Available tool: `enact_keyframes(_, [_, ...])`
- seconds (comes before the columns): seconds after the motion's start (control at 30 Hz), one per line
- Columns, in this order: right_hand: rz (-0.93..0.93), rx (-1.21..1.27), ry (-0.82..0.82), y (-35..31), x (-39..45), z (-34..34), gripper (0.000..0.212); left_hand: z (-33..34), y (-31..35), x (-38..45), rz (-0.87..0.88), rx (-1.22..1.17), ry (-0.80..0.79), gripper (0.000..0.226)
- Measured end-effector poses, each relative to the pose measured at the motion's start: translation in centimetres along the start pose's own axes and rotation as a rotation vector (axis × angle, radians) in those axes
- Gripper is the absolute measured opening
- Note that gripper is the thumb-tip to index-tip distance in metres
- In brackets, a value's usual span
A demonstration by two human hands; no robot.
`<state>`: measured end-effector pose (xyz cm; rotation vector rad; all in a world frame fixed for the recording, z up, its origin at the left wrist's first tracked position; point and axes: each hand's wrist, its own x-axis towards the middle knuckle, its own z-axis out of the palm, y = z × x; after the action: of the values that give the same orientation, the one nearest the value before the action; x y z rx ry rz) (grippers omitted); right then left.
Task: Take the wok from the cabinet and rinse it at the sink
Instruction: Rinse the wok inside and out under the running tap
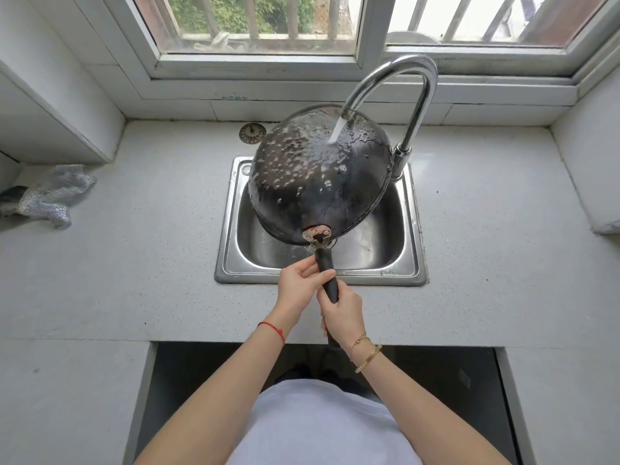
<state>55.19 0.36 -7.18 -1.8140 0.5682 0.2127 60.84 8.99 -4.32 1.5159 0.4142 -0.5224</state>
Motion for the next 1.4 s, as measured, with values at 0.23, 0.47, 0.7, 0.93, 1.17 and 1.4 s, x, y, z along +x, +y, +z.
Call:
enact_keyframes(0.23, [-0.017, -0.013, -0.008, -0.4, 0.0, 0.0, 0.013, -0.3, 0.0, 0.0, -0.01, -0.048, -0.003, 0.048])
enact_keyframes(0.47, [-0.026, -0.026, -0.003, -0.6, 0.0, 0.0, 0.013, -0.4, -0.1, -0.1, -0.019, -0.057, -0.011, 0.046])
enact_keyframes(0.7, [-0.041, -0.049, 0.009, -0.6, -0.2, 0.5, 0.013, -1.0, 0.0, -0.2, -0.028, -0.083, -0.028, 0.047])
enact_keyframes(0.93, [-0.05, -0.049, 0.018, -0.7, -0.4, 0.9, 0.012, -1.4, 0.2, -0.5, -0.027, -0.084, -0.035, 0.045])
enact_keyframes(1.17, [-0.031, -0.044, 0.009, -0.2, -0.6, 1.0, 0.015, -1.3, 0.0, -0.7, -0.037, -0.075, -0.03, 0.043])
enact_keyframes(1.4, [-0.013, -0.021, -0.007, 0.6, -1.1, 0.9, 0.016, -1.3, -0.8, -1.1, -0.054, -0.063, -0.04, 0.047])
